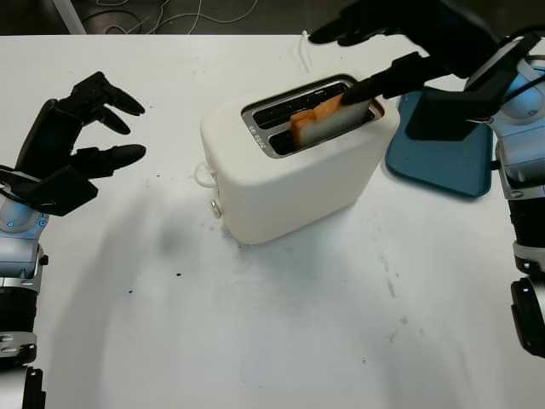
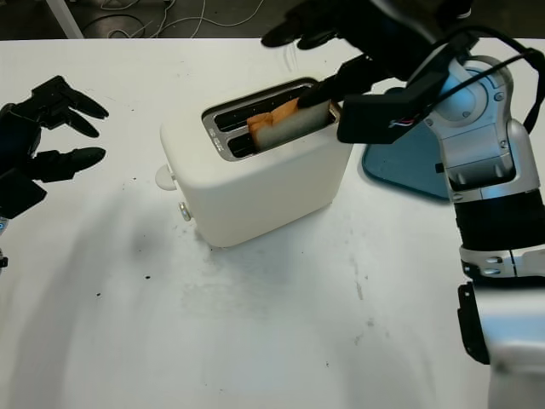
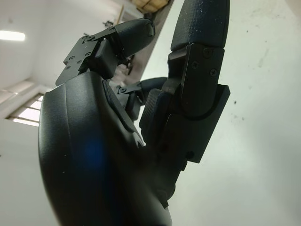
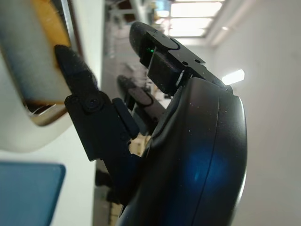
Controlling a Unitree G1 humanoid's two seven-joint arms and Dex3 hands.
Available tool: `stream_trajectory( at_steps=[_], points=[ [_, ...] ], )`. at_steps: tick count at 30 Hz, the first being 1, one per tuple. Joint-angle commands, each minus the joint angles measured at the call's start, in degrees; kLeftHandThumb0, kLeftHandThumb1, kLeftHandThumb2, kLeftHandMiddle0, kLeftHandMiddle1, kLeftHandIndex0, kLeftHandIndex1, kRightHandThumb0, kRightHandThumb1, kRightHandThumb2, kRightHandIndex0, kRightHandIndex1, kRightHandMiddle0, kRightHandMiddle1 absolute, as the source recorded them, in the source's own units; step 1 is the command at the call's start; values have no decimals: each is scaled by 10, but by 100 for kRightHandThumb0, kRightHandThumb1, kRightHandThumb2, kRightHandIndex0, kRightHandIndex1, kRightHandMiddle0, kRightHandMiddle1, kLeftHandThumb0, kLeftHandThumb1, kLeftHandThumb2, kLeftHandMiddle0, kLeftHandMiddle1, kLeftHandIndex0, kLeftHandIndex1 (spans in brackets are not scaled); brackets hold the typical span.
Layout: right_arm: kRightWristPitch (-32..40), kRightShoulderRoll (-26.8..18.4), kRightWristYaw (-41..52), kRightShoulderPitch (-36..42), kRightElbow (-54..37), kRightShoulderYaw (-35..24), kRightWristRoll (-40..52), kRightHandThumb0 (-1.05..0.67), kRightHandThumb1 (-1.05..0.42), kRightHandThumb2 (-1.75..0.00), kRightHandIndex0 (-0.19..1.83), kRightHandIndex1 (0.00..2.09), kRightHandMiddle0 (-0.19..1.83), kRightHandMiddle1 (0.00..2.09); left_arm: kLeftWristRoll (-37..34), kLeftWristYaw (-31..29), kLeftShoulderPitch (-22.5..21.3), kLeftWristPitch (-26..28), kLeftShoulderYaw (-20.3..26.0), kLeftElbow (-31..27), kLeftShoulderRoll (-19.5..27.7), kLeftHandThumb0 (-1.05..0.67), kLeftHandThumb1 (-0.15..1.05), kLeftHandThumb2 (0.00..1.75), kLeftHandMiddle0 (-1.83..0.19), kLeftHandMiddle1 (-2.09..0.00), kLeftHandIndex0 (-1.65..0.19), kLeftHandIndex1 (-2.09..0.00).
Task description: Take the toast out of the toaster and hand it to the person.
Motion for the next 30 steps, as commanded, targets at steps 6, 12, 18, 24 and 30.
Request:
stream_trajectory(
  at_steps=[6, 12, 18, 24, 30],
  points=[
    [-13, -21, 48, -29, 14, 16, -10, -80, -70, -1, 83, 7, 77, 0, -2, 5, 9, -6, 5, -3, -3, -105, 92, 27, -43, -139, -30, -130],
    [12, -18, 68, -38, 14, 2, 8, -79, -71, -1, 82, 7, 77, 0, -2, 7, 7, -9, 5, 1, -4, -105, 92, 26, -43, -139, -30, -129],
    [-23, -17, 17, -40, 23, -19, -2, -81, -67, 0, 86, 11, 79, 1, -4, 5, 7, -10, 5, 1, -4, -105, 92, 26, -43, -138, -30, -129],
    [-30, -24, 15, -42, 21, -34, 13, -75, -68, 0, 83, 8, 79, 1, -7, 4, 7, -7, 6, -1, -6, -105, 92, 26, -44, -137, -31, -128],
    [-14, -22, 26, -38, 6, -41, 29, -66, -66, 0, 84, 7, 79, 0, -4, 5, 8, -3, 6, -4, -6, -105, 92, 26, -44, -137, -32, -128]
  ],
)
